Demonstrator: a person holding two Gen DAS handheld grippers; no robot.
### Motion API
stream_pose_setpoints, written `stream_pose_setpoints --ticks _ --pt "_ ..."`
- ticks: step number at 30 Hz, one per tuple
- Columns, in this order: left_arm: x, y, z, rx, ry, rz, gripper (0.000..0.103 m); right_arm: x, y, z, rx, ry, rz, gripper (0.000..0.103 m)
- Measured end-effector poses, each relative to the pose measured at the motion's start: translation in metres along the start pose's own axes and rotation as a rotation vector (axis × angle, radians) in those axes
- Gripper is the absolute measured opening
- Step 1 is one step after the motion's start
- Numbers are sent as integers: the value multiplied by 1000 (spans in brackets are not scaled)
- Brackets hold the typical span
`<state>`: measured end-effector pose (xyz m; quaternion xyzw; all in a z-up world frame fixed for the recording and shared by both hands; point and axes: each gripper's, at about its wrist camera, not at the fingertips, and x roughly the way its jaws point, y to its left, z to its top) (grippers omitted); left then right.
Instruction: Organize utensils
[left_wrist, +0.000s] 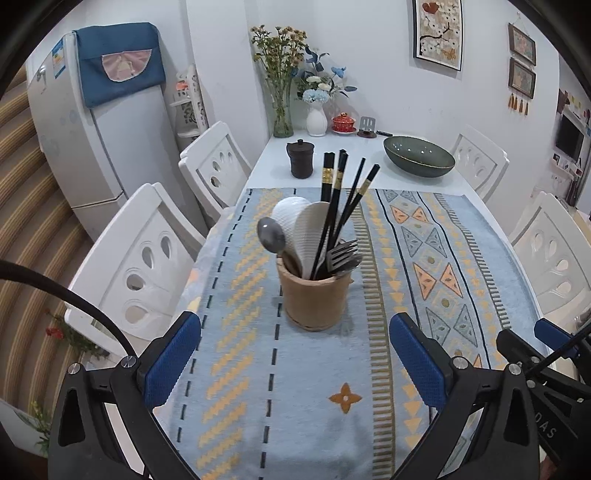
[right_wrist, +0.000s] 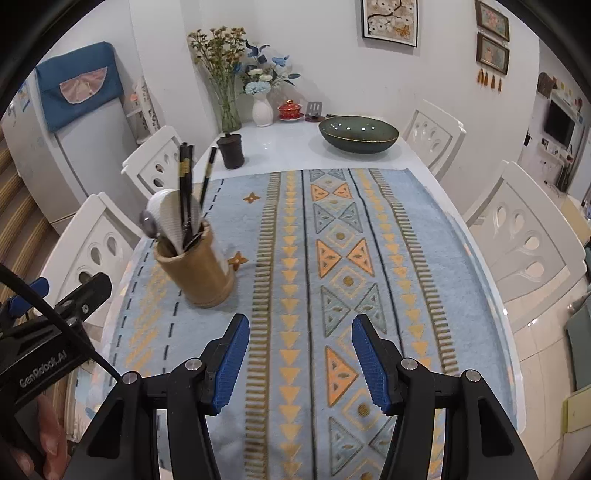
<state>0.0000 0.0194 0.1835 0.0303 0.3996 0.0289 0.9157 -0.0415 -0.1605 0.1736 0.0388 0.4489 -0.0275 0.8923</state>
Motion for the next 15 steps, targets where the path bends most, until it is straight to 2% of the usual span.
stream_pose_setpoints --ticks 8,15 --pt "12 -17 6 -11 11 39 103 25 -18 20 -18 19 39 56" --pt "22 -24 -6 -27 49 117 103 51 -30 28 -32 51 76 56"
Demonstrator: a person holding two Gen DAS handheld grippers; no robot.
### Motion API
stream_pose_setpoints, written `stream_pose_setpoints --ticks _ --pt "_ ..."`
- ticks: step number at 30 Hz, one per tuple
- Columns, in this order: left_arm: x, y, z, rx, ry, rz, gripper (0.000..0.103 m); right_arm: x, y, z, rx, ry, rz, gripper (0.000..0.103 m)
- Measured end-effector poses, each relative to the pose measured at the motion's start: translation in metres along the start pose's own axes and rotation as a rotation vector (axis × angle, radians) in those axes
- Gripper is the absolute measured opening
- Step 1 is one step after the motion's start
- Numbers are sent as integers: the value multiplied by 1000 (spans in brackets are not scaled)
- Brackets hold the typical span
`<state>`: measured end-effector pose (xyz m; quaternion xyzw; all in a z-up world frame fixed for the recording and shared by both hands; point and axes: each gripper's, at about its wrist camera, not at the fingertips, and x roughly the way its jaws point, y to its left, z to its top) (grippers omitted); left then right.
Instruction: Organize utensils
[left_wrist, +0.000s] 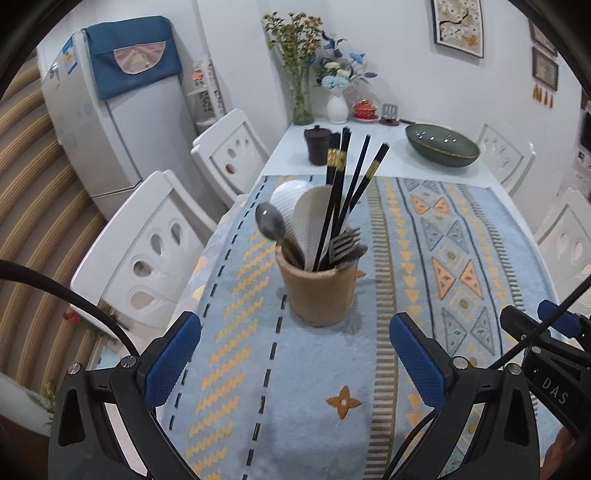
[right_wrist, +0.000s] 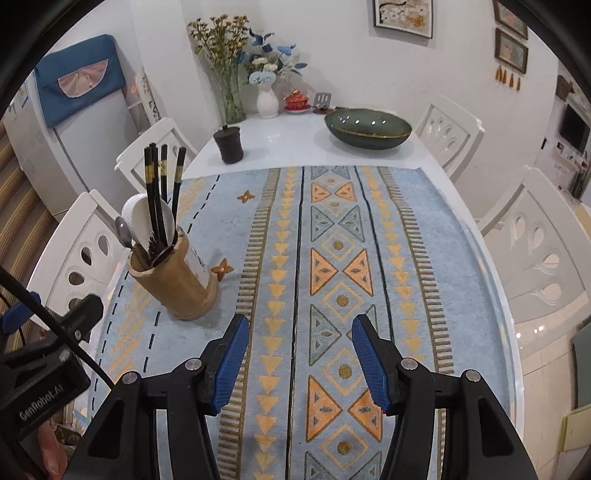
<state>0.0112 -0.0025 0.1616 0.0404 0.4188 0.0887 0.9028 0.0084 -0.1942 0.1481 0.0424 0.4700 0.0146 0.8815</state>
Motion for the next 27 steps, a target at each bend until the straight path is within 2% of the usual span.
stream_pose_setpoints --ticks 9,15,27 --pt "1 -3 -3 -17 18 37 103 8 8 1 -66 18 47 56" --pt "6 -2 -7 -15 31 82 103 17 4 4 -50 37 63 56" --pt "33 2 -5 -44 81 36 103 32 12 5 -75 76 37 56"
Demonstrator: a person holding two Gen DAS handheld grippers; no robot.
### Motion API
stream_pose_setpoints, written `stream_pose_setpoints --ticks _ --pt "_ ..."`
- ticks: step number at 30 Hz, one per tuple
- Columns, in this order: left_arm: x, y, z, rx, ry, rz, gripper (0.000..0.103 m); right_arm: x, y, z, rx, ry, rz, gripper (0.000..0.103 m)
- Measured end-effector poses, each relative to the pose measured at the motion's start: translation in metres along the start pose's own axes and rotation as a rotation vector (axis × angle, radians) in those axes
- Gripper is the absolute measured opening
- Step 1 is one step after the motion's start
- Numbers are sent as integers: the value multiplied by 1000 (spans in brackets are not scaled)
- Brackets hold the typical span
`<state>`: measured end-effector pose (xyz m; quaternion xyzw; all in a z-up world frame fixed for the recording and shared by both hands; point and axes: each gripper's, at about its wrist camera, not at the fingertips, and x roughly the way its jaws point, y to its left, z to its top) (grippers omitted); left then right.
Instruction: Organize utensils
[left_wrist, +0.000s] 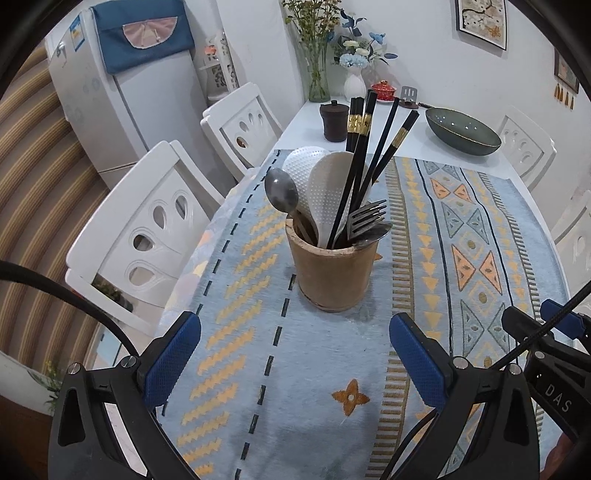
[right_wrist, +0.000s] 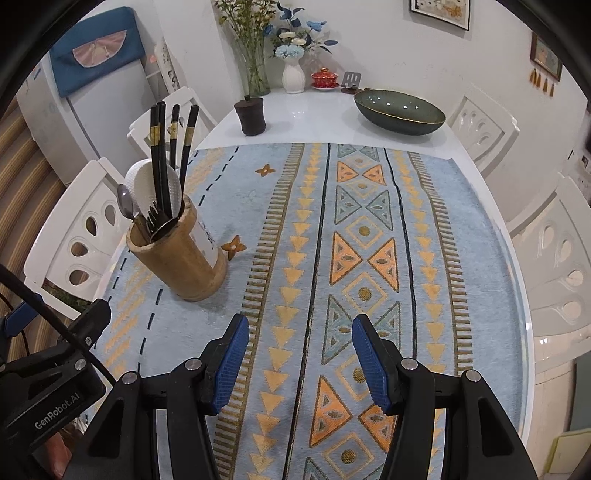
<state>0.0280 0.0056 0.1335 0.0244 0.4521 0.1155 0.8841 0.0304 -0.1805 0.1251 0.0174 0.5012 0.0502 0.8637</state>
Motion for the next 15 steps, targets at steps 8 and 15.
stream_pose_setpoints --ticks 8,15 --pt "9 1 4 -1 15 -2 103 11 -2 4 8 21 -2 56" --pt "15 2 -2 2 36 8 103 19 -4 4 15 33 1 56"
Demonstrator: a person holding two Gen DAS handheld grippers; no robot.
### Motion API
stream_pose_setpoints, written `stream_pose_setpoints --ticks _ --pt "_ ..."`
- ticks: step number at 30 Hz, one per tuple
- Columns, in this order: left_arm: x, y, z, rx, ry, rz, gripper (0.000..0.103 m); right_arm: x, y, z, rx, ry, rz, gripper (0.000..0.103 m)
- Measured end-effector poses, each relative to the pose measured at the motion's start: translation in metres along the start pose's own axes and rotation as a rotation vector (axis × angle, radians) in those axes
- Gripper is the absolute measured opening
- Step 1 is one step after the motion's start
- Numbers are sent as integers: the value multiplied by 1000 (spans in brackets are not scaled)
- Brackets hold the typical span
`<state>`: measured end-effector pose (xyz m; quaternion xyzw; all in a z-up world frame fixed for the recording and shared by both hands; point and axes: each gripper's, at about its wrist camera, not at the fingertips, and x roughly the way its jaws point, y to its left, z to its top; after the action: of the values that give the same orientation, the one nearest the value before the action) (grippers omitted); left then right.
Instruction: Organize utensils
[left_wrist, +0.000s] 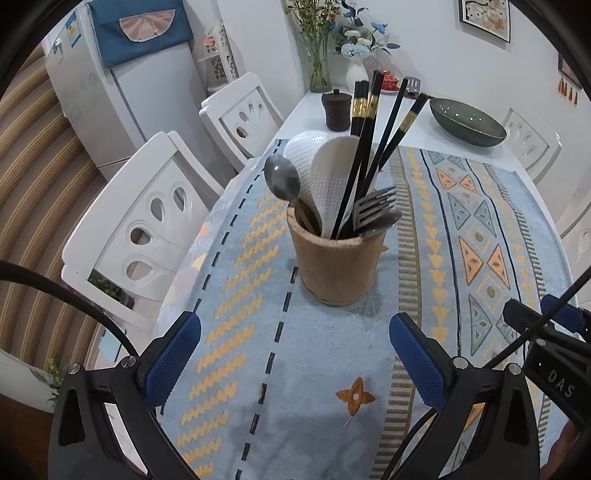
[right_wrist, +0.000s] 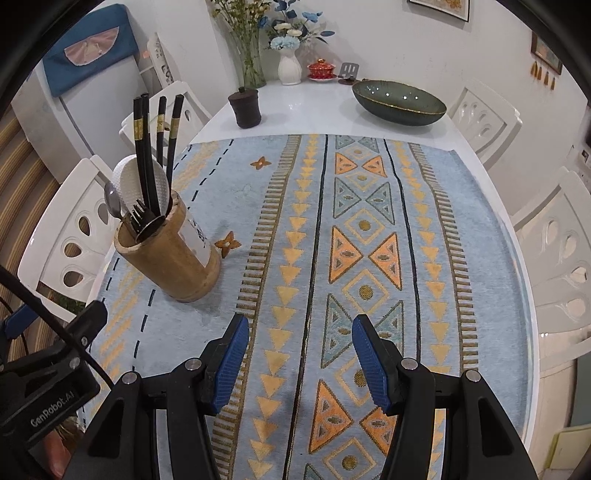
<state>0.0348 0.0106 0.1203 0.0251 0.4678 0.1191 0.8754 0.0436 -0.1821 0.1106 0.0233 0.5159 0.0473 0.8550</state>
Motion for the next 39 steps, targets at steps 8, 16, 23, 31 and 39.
stream_pose_setpoints --ticks 8,16,23,31,39 --pt "22 6 14 -21 4 -5 103 8 6 4 -47 9 -50 56" --pt "33 7 24 -5 7 10 103 10 -13 8 17 16 -81 56" --pt "37 4 26 14 10 20 103 14 -19 10 7 26 -116 56" --pt "37 3 24 22 4 21 103 11 -25 11 -2 13 -148 56" --pt "39 11 16 19 13 39 103 12 -11 5 -39 20 -130 56"
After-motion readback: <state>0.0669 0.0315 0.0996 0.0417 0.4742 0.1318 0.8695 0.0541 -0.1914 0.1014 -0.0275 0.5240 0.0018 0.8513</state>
